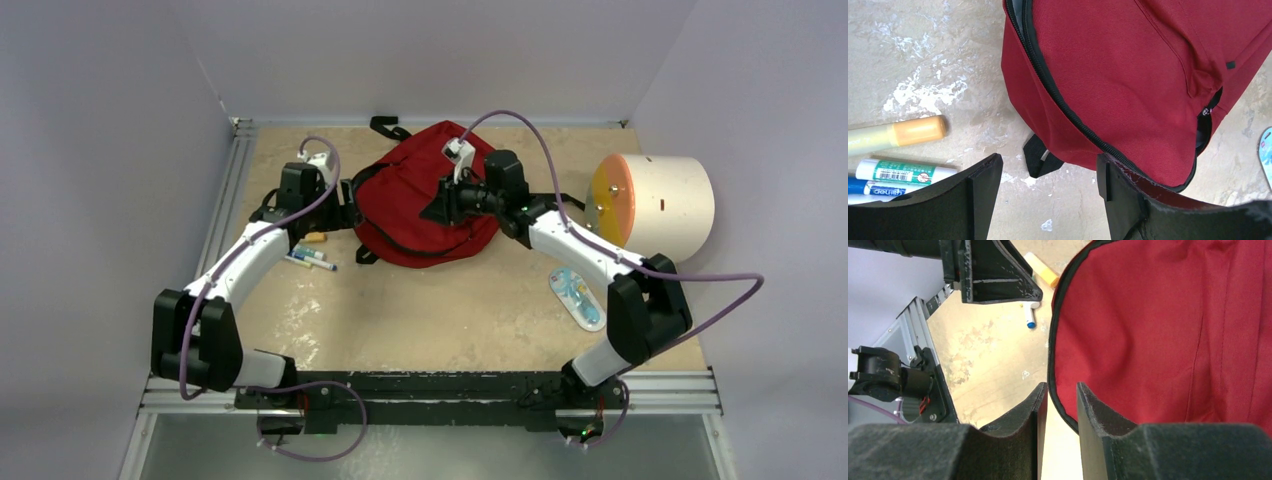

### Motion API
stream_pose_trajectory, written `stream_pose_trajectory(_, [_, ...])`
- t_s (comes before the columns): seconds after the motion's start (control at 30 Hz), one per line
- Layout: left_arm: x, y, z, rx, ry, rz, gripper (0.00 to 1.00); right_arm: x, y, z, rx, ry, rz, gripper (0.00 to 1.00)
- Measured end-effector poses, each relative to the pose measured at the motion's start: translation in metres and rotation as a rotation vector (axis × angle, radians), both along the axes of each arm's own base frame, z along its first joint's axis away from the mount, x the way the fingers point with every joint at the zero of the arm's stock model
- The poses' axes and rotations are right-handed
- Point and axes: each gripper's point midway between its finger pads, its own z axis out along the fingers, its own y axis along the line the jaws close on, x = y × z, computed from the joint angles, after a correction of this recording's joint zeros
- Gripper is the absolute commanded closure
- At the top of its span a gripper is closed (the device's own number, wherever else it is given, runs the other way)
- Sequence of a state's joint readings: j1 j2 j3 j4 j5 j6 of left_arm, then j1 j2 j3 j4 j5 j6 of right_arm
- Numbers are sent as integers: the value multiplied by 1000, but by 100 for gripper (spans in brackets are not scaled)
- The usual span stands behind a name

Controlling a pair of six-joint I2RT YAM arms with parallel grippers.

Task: Pack the student bag
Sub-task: Adjust the student bag at the center of the board.

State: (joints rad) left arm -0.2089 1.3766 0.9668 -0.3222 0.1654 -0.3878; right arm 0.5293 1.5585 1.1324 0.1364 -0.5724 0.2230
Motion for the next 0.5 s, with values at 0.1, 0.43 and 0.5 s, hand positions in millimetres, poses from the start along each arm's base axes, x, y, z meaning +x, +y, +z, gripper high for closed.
stream_pose_trajectory(0.1, [0, -1, 0, -17, 9, 14, 32, 2, -4, -10, -8, 28, -51, 70])
stream_pose_trajectory(0.43, [18, 8, 5, -29, 22, 163, 35, 0, -18, -47, -36, 148, -190, 71])
stream_pose_trajectory(0.5, [24, 8, 4, -33, 32, 192, 38, -1, -18, -49, -33, 155, -199, 72])
